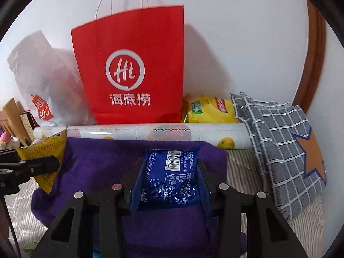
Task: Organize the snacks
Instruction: 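Carry both packets over the purple towel and lower them, then release the yellow bag and blue packet onto the purple towel, then grasp the pink stick packet with the right gripper while the left grasps the green chip bag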
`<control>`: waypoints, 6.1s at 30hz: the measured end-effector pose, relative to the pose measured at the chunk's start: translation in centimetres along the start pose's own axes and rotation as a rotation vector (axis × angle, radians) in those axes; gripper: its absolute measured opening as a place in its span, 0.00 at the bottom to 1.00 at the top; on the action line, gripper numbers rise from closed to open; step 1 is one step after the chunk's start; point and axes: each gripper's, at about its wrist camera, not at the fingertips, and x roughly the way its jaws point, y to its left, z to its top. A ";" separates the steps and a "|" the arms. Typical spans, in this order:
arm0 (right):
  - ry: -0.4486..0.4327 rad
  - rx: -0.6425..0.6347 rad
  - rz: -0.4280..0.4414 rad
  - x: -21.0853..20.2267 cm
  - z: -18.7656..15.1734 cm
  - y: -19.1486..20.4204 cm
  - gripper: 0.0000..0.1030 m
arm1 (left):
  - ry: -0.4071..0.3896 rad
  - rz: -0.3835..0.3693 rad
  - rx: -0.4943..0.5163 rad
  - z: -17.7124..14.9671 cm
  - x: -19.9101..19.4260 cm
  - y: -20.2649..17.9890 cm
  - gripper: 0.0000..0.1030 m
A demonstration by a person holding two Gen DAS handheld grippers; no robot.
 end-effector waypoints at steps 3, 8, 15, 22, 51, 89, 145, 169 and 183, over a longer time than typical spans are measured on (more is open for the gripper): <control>0.027 0.003 0.007 1.4 -0.6 -0.1 0.42 | 0.015 0.007 0.003 -0.3 0.9 0.4 0.47; 0.061 0.007 0.021 2.6 -1.3 -0.5 0.42 | 0.041 0.027 -0.011 -0.6 2.0 1.3 0.47; 0.093 0.007 0.016 3.4 -1.9 -1.1 0.42 | 0.081 0.054 -0.050 -0.8 3.5 2.4 0.47; 0.102 0.005 0.026 3.6 -2.2 -1.4 0.42 | 0.104 0.064 -0.055 -1.1 4.2 2.6 0.47; 0.150 -0.039 0.035 5.2 -3.1 -0.7 0.43 | 0.175 0.082 -0.029 -1.6 5.4 1.3 0.47; -0.006 -0.021 -0.009 -4.5 -1.9 0.3 0.74 | 0.030 0.101 0.043 -0.5 -1.5 -1.8 0.72; 0.192 0.359 -0.013 -6.4 -16.5 -7.8 0.63 | 0.029 0.209 -0.120 -15.7 -12.2 1.0 0.77; 0.198 0.161 -0.008 -11.0 -18.3 -5.3 0.25 | 0.179 0.106 -0.172 -18.3 -5.8 1.5 0.69; 0.225 0.112 -0.036 -10.1 -19.3 -2.9 0.21 | 0.147 0.059 -0.138 -18.6 -5.4 1.0 0.46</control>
